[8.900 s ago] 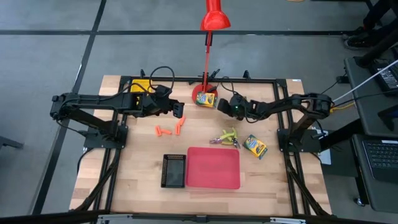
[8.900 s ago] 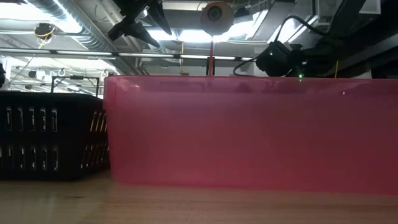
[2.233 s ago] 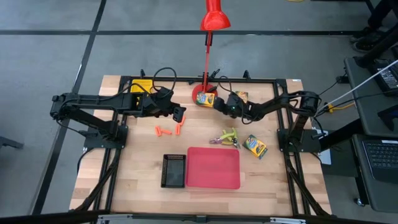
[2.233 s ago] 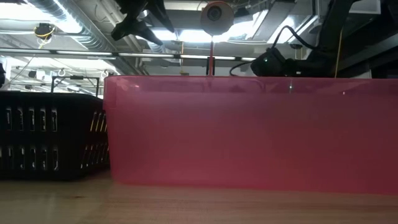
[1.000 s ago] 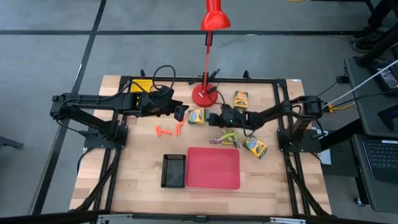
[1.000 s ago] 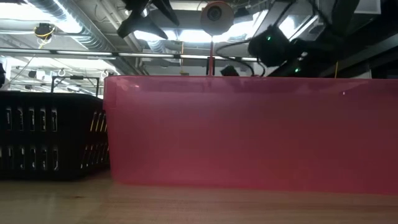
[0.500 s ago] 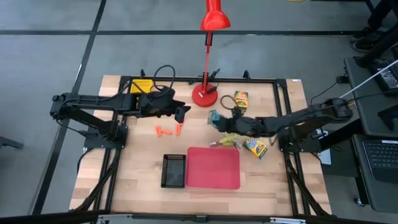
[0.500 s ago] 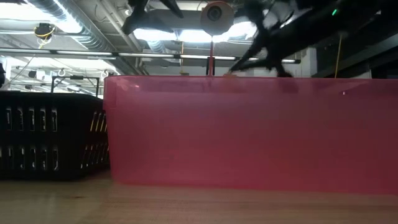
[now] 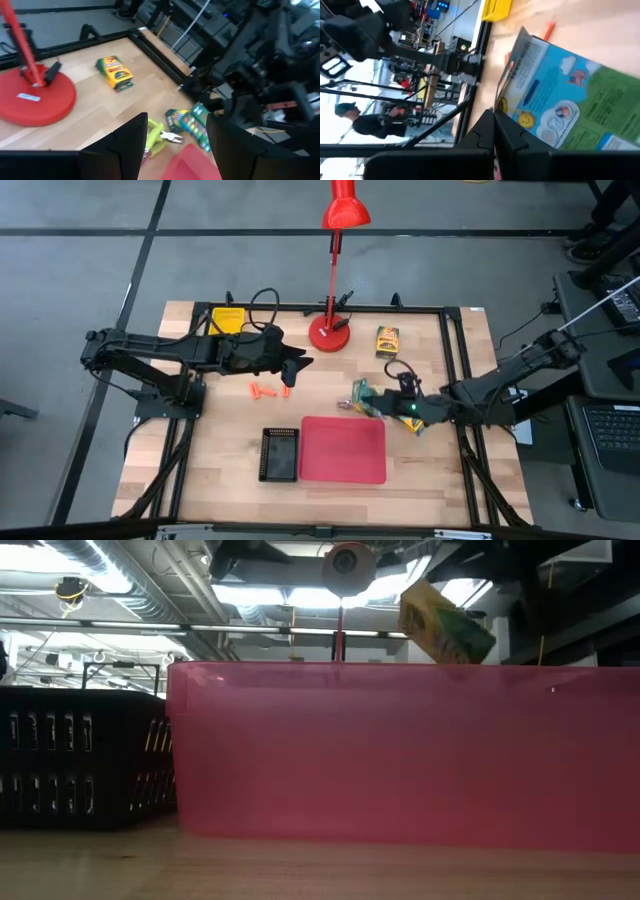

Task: Pick & Place School Supplies
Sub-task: Put the middle yellow crayon box into the red bin

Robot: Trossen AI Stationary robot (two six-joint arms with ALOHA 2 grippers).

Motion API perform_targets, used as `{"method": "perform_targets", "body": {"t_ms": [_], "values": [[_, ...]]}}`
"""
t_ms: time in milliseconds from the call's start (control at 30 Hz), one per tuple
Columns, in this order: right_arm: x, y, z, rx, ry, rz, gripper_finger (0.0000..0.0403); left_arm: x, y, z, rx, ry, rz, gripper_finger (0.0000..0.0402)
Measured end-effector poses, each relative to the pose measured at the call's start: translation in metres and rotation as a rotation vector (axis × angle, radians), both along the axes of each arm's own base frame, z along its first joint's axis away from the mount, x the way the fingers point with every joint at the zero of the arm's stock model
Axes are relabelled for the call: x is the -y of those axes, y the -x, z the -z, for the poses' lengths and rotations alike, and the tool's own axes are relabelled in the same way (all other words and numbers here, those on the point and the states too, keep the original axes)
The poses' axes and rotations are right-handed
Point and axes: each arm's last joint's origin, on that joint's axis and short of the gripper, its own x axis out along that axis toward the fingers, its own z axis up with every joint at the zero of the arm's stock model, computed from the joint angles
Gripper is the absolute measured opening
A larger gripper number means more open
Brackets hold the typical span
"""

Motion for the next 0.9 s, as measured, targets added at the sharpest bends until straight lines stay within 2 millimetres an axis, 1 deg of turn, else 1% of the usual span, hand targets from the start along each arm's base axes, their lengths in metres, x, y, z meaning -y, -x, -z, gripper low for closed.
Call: {"method": "perform_targets", "body": {"t_ms": [300,533,667,767,900], "values": [[-0.044,0.022,0.008,0.048,-0.093,0.011,0.0,0.008,0.0,-0.002,0.018,0.0,0.029,0.02],[-0.073,0.03,0.032,0.03,-0.148,0.03,0.0,0.01,0.0,-0.002,0.018,0.002,0.039,0.02],[-0.084,0.032,0.046,0.04,-0.169,0.075,0.0,0.01,0.0,-0.002,0.018,0.003,0.04,0.02],[-0.089,0.031,0.052,0.072,-0.182,0.104,0.0,0.01,0.0,-0.002,0.019,0.003,0.041,0.02],[-0.094,0.032,0.058,0.062,-0.174,0.096,0.0,0.01,-0.001,-0.002,0.023,0.004,0.042,0.02]]}}
